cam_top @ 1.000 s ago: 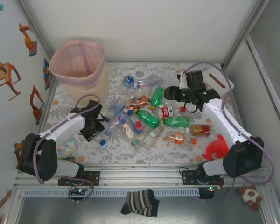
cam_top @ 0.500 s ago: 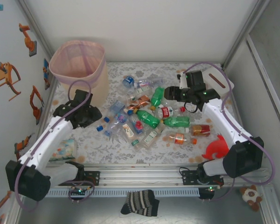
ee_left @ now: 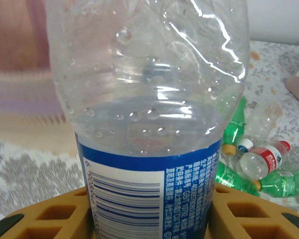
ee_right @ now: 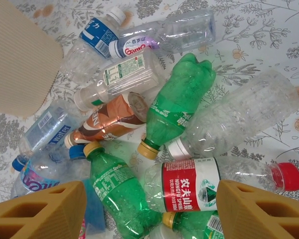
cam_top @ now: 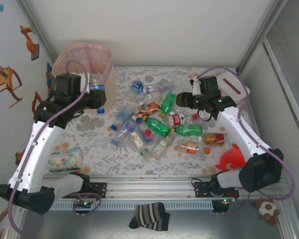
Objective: Put the plastic bottles in the bin
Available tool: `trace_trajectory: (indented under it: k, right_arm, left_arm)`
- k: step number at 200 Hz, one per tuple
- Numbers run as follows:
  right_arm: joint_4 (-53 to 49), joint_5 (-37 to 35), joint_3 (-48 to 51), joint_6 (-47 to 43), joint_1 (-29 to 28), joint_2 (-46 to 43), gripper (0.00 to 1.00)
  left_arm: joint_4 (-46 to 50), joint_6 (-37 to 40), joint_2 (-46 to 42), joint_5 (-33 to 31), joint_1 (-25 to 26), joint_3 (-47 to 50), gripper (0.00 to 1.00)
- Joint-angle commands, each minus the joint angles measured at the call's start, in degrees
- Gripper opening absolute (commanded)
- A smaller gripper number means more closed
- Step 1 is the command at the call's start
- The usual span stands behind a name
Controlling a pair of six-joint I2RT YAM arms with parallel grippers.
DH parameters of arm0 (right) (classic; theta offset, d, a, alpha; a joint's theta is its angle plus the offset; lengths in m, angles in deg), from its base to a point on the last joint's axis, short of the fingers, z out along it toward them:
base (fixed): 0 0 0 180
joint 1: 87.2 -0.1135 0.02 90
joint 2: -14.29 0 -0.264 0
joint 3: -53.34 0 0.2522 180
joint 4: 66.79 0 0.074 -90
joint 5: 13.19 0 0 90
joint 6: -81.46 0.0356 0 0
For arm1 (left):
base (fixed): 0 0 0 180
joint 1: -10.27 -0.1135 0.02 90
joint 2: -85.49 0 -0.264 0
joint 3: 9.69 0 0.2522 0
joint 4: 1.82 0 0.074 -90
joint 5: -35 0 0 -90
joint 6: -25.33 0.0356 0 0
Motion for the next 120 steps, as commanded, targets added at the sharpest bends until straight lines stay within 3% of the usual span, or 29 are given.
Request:
trace_trajectory:
  k: [1,83,120]
  right_arm:
    - [0.4,-1.3,0.7,-0.1,-0.4,-1.9,0.69]
    - [-0.3,-4.6,1.1,1.4,-0.6,-5.0,0.69]
    - [-0.6,-7.1,0.8,1.6,-1.2,-6.7,0.69]
  left_arm:
    - [-0.7,9.4,2.5,2.3,-1.2,-6.1,0.40]
    - [-6.2,19.3,14.7,3.1,-6.3,-23.4,0.37]
    - [-5.0,20.7,21.9,3.3,-10.5,-30.7,0.32]
